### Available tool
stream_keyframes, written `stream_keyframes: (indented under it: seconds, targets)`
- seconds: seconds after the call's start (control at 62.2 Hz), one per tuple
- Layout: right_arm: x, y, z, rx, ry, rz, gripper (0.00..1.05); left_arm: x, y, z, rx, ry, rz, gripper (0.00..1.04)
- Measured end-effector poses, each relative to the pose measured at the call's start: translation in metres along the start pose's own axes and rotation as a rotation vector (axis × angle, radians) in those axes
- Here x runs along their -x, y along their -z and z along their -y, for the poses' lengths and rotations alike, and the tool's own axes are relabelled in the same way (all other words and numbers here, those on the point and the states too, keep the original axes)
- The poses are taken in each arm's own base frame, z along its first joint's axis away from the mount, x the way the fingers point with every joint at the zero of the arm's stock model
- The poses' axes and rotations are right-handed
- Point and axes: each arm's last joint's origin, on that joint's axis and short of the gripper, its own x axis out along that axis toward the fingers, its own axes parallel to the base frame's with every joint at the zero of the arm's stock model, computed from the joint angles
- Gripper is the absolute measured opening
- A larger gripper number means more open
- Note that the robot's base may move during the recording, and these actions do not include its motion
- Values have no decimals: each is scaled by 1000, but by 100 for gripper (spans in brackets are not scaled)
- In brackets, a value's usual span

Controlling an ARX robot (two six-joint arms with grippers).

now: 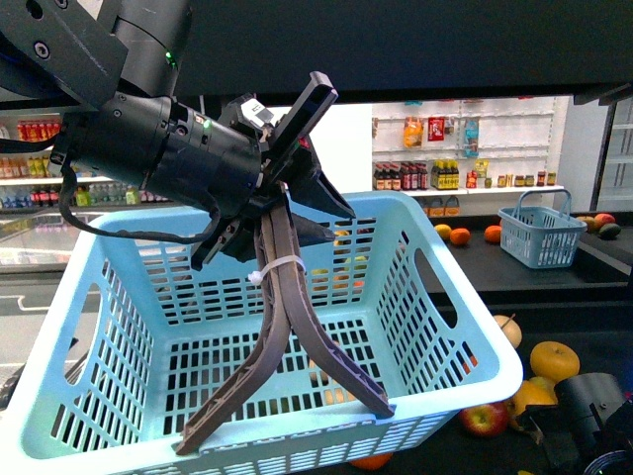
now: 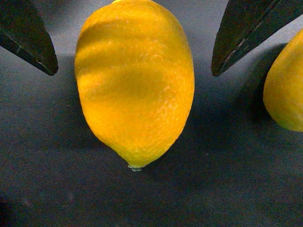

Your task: Pick lemon from shelf

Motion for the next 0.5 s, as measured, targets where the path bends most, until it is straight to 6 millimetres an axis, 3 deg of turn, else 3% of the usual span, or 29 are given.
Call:
stream_keyframes:
  seconds: [0.177, 0.354, 0.498]
  targets:
    - [-4, 3, -1, -8, 0, -8, 97, 0, 0, 0, 0, 1, 0, 30]
    - [-8, 6, -1, -7, 6, -10, 71, 0, 0, 0, 0, 1, 0, 30]
    - [-8, 6, -1, -8, 7, -7, 63, 0, 0, 0, 0, 1, 0, 30]
